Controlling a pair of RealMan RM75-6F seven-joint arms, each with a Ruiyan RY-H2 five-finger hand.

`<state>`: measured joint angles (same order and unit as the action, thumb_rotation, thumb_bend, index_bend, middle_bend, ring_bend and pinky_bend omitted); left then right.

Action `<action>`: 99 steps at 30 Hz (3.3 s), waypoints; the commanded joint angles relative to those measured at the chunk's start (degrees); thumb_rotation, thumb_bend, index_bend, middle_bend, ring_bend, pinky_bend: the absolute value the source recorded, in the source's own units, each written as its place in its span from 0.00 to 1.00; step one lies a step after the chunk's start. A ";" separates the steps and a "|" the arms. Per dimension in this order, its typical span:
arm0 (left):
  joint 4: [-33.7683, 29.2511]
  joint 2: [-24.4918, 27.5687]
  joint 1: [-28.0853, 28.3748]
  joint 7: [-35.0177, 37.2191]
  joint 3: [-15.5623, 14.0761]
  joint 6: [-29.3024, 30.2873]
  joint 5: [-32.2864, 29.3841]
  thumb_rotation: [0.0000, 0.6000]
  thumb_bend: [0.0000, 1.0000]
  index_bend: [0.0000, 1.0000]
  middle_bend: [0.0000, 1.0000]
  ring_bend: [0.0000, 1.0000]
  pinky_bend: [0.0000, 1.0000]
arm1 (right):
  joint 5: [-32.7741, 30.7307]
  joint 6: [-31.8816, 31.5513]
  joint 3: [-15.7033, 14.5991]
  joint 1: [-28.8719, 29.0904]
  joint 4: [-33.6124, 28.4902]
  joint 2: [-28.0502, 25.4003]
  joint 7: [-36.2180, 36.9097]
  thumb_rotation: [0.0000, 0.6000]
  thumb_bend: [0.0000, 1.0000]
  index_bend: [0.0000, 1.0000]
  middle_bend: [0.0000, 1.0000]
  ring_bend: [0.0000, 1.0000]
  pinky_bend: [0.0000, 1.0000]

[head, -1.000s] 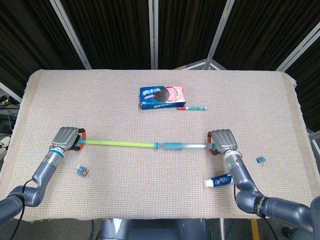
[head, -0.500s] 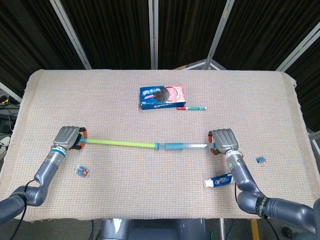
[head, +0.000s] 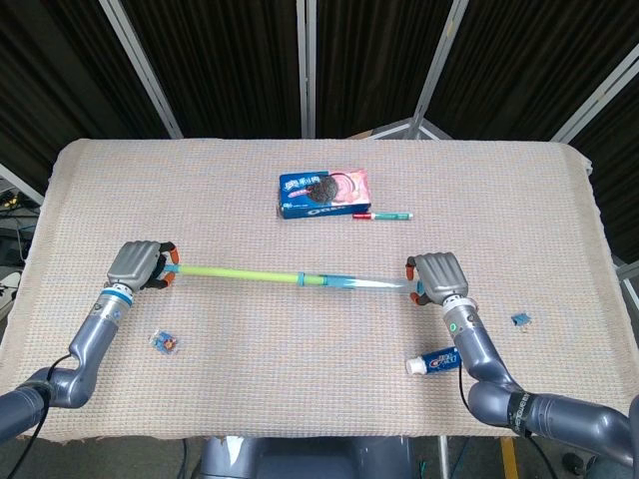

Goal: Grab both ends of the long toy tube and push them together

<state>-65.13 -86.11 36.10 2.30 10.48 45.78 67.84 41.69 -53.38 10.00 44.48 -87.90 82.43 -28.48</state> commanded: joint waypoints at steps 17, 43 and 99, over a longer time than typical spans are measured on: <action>-3.32 -2.30 2.48 -4.32 1.26 -0.20 -3.99 1.00 0.47 0.69 0.84 0.82 1.00 | -3.38 0.04 0.67 2.01 -0.46 1.00 -0.67 1.00 0.31 0.66 1.00 1.00 1.00; -6.88 -6.53 6.90 -9.58 2.51 0.28 -7.33 1.00 0.47 0.69 0.84 0.82 1.00 | -5.26 -0.66 1.18 5.83 0.80 5.07 -3.17 1.00 0.32 0.66 1.00 1.00 1.00; -23.85 23.88 -22.14 3.64 -9.21 32.94 8.47 1.00 0.00 0.00 0.00 0.00 0.00 | 36.86 -32.54 -11.27 -26.00 -5.45 -22.15 22.00 1.00 0.00 0.08 0.00 0.00 0.00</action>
<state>-87.50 -63.17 15.14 6.76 1.93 77.16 75.53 78.21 -85.37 -0.75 19.33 -92.75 60.71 -5.74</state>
